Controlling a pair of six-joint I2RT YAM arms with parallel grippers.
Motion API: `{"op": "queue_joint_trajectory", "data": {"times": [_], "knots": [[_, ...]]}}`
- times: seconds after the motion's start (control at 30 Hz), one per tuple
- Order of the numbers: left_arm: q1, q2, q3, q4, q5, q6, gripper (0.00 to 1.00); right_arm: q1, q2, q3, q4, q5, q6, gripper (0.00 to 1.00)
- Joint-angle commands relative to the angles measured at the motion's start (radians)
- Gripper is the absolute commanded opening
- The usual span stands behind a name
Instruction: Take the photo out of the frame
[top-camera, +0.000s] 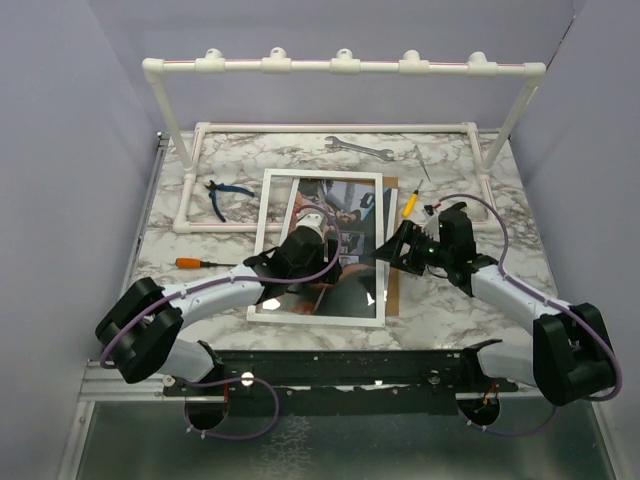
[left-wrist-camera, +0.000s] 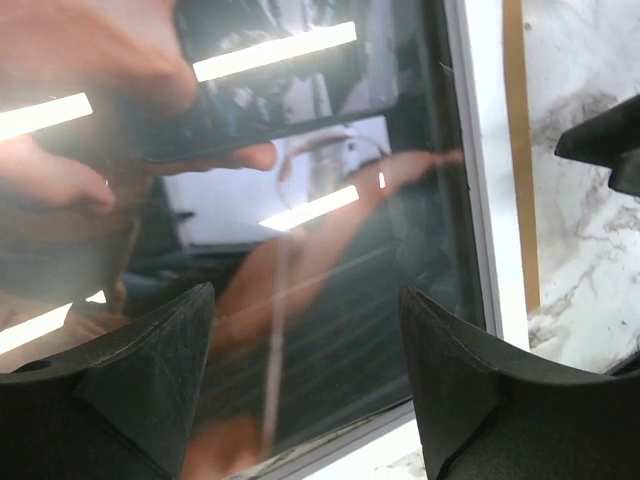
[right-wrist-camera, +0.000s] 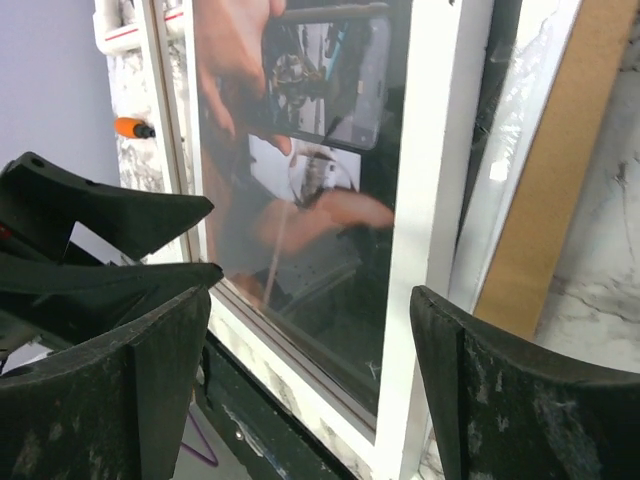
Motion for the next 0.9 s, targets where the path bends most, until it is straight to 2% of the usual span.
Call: {"op": "queue_joint_trajectory", "data": {"times": [0.0,0.17,0.23,0.37,0.43,0.57,0.67,0.77,0.87], "knots": [[-0.066,0.013,0.031,0.030,-0.016,0.029,0.74,-0.012,-0.077,-0.060,-0.106,0.039,-0.034,0.83],[-0.130,0.020,0.048,0.030,-0.033,0.061,0.74,-0.014,-0.182,-0.118,-0.166,0.029,-0.022,0.83],[-0.150,0.023,0.053,0.029,-0.039,0.064,0.74,-0.014,-0.230,-0.134,-0.191,0.043,-0.017,0.87],[-0.185,0.034,0.057,0.063,-0.061,0.063,0.74,-0.016,-0.347,-0.126,-0.242,0.168,-0.024,0.93],[-0.202,0.037,0.056,0.068,-0.088,0.057,0.74,-0.021,-0.378,-0.098,-0.241,0.228,-0.027,0.88],[-0.209,0.037,0.050,0.041,-0.194,0.000,0.74,-0.052,-0.266,0.025,-0.251,0.247,-0.076,0.71],[-0.190,0.018,0.054,-0.035,-0.278,-0.023,0.73,-0.099,-0.145,0.108,-0.228,0.175,-0.103,0.68],[-0.117,-0.035,0.035,-0.067,-0.269,-0.032,0.70,-0.146,-0.067,0.156,-0.183,0.120,-0.104,0.64],[-0.019,-0.101,0.007,-0.067,-0.216,-0.017,0.66,-0.179,0.025,0.205,-0.145,0.110,-0.117,0.56]]}}
